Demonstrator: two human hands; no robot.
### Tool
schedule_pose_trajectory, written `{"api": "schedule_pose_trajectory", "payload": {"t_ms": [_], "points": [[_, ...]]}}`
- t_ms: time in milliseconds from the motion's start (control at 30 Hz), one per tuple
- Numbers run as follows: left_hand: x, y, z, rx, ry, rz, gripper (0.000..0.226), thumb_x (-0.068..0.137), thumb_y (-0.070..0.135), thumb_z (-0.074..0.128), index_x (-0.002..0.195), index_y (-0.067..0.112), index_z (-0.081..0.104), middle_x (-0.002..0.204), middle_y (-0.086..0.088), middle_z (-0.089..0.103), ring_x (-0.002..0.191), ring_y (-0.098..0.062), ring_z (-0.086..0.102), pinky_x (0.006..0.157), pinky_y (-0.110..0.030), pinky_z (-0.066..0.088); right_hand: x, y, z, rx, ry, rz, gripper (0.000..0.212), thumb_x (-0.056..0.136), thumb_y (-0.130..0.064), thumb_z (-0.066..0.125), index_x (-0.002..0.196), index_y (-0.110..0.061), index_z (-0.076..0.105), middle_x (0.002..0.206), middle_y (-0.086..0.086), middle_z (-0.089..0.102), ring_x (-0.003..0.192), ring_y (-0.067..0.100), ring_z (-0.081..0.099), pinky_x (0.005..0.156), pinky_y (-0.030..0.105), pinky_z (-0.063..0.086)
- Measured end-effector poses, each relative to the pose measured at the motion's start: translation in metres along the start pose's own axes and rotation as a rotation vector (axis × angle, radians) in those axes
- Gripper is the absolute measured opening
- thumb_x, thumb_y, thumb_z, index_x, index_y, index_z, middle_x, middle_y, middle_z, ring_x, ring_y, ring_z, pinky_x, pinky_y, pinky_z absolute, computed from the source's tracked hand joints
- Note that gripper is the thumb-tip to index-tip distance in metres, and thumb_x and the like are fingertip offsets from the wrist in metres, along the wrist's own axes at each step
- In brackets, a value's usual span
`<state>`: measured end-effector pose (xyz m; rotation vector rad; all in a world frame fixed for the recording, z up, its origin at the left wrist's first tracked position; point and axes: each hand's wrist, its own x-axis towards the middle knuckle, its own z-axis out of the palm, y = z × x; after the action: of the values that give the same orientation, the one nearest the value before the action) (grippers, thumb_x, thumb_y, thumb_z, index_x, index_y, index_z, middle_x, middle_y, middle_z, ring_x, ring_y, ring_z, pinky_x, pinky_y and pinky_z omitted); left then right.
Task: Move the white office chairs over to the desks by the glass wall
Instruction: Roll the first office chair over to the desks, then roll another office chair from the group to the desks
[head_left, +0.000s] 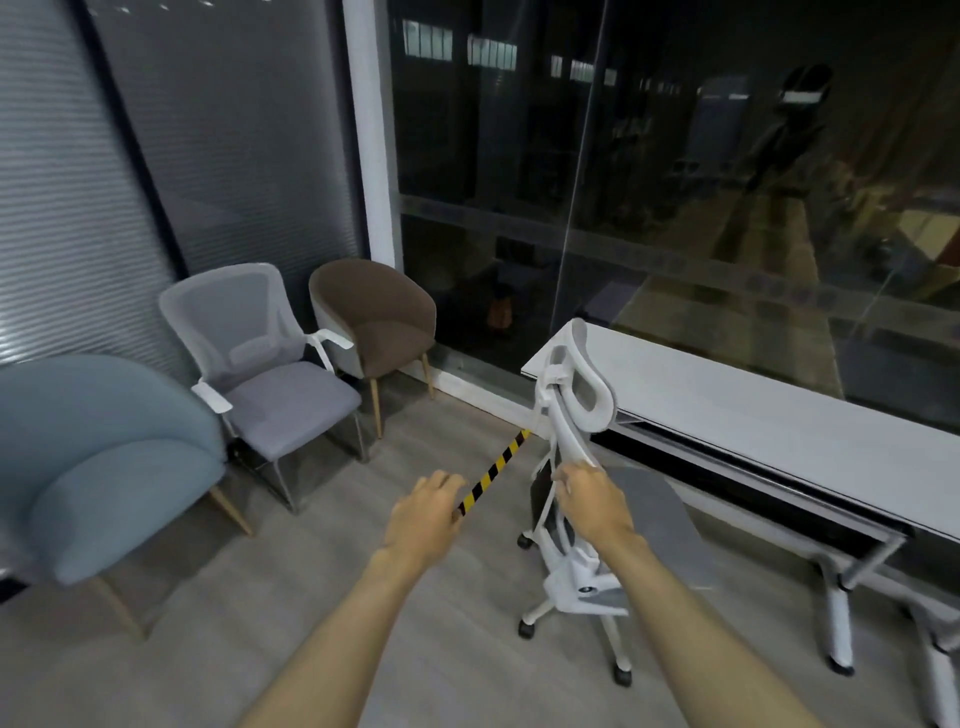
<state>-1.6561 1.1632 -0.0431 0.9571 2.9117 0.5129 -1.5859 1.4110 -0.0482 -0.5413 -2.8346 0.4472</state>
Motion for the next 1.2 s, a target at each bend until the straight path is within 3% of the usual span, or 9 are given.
{"api": "schedule_pose_trajectory", "payload": {"t_ms": [233,533,667,833,1200], "points": [[-0.096,-0.047,-0.001,0.130,0.056,-0.067,0.033,0.099,0.017,0.049,0.132,0.018,0.051,0.127,-0.002,0.054,0.117,-0.027,0.052,0.087,-0.041,0.048,-0.085,-0.064,0.026,-0.016,-0.122,-0.147,0.020,0.099,-0.020,0.048,0.106,-0.016,0.066,0.101,0.002,0.067,0.094,0.027,0.065,0.076,0.044,0.056],[-0.267,-0.047,-0.020,0.166,0.104,-0.289,0.042,0.101,0.018,0.045,0.143,0.022,0.049,0.138,-0.001,0.055,0.125,-0.024,0.052,0.090,-0.040,0.048,-0.201,-0.144,0.017,-0.060,-0.179,-0.430,0.020,0.099,-0.027,0.048,0.101,-0.022,0.068,0.094,-0.003,0.071,0.083,0.024,0.068,0.065,0.037,0.055],[-0.357,-0.027,-0.024,0.213,0.114,-0.451,0.042,0.101,0.020,0.044,0.142,0.023,0.050,0.137,-0.002,0.057,0.124,-0.026,0.053,0.092,-0.041,0.047,-0.265,-0.171,0.010,-0.049,-0.200,-0.615,0.016,0.097,-0.027,0.048,0.095,-0.023,0.064,0.089,-0.004,0.067,0.083,0.026,0.066,0.059,0.034,0.042],[-0.491,0.008,-0.027,0.230,0.138,-0.677,0.038,0.099,0.021,0.045,0.135,0.022,0.054,0.129,-0.001,0.059,0.113,-0.029,0.060,0.083,-0.040,0.048,-0.361,-0.209,0.005,0.002,-0.272,-0.827,0.023,0.097,-0.033,0.049,0.107,-0.023,0.068,0.103,-0.003,0.071,0.095,0.024,0.068,0.075,0.039,0.055],[-0.837,0.047,-0.050,0.296,0.168,-1.172,0.033,0.100,0.025,0.042,0.130,0.023,0.057,0.126,-0.003,0.060,0.109,-0.029,0.062,0.081,-0.038,0.047,-0.645,-0.346,-0.002,0.069,-0.407,-1.325,0.027,0.097,-0.036,0.051,0.110,-0.023,0.070,0.103,-0.001,0.072,0.097,0.025,0.067,0.074,0.034,0.050]]}}
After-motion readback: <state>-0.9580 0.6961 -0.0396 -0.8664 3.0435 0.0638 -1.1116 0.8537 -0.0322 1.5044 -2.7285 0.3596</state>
